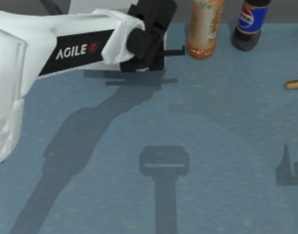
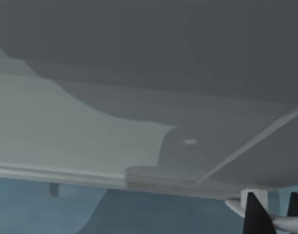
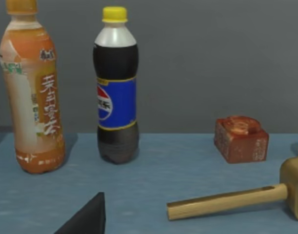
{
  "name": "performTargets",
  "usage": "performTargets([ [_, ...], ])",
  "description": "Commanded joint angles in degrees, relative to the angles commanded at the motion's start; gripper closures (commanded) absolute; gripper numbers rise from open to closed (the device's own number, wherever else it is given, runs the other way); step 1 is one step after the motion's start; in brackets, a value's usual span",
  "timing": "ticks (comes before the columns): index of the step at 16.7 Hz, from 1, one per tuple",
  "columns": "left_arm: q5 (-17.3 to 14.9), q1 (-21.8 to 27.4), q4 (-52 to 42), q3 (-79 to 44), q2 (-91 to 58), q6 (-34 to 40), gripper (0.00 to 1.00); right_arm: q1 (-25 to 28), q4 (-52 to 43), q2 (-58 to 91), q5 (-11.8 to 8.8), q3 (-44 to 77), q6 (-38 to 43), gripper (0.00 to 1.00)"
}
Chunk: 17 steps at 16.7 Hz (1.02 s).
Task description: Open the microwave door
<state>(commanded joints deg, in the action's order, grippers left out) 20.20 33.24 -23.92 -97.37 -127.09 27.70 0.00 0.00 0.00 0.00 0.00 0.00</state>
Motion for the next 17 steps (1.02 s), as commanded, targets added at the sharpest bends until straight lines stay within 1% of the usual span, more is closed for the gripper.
performTargets([
  [6, 0.00, 0.00, 0.00, 0.00, 0.00, 0.00, 1.00, 0.00, 0.00, 0.00, 0.00, 0.00, 0.00, 0.00],
  [8, -0.51, 0.39, 0.09, 0.17, -0.34, 0.19, 1.00, 0.00, 0.00, 0.00, 0.00, 0.00, 0.00, 0.00],
  [14, -2.03, -0.30, 2.77, 4.12, 2.54, -2.85, 1.00, 0.00, 0.00, 0.00, 0.00, 0.00, 0.00, 0.00],
  [17, -2.13, -0.37, 2.84, 4.45, 2.61, -3.06, 1.00, 0.00, 0.00, 0.00, 0.00, 0.00, 0.00, 0.00],
])
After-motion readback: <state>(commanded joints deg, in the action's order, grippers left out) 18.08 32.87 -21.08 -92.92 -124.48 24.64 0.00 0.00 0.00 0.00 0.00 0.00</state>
